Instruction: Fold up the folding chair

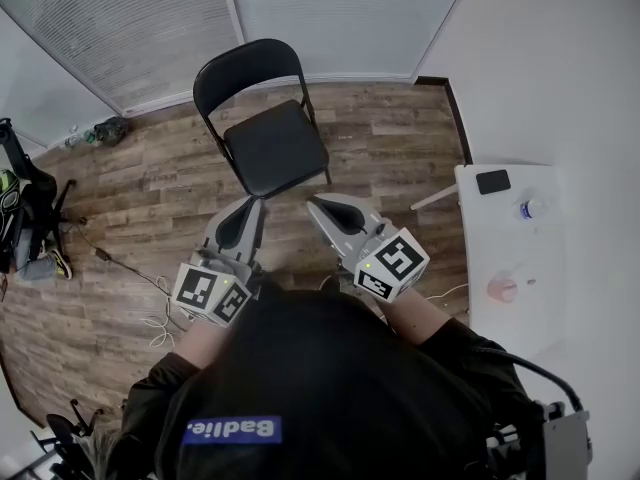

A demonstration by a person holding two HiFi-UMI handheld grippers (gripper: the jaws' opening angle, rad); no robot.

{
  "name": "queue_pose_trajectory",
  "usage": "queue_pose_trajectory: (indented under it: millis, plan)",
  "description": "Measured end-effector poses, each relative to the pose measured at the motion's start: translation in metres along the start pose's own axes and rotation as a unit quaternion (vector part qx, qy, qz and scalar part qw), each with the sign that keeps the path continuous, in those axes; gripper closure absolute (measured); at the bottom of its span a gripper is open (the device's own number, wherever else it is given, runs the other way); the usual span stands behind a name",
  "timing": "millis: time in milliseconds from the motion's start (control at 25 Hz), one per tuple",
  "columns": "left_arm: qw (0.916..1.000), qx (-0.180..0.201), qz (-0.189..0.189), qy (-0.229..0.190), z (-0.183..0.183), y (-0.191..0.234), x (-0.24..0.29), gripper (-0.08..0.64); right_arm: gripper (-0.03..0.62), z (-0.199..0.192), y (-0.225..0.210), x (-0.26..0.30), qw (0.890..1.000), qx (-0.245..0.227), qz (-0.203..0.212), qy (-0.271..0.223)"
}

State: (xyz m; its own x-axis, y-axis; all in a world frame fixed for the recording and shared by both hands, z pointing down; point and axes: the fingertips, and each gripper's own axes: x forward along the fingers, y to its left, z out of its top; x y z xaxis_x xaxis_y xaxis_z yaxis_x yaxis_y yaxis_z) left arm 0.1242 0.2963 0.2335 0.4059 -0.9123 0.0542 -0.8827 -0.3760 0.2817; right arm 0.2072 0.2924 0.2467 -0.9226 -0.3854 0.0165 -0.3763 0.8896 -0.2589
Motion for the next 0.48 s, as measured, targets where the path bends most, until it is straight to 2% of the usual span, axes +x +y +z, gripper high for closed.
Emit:
queue_pose_trajectory:
  millis: [200,480]
  plan:
    - [0.9999,-0.005,-0.011,0.004,0.009,0.038,0.018,0.558,0.596,0.003,-0.017,0.033,1.000,0.000,-0.018,-0.001]
    - [0.9987,0.001,-0.050,0.014,0.028,0.109,0.047,0.558,0.595,0.006,-0.039,0.095,0.998,0.009,-0.055,0.001]
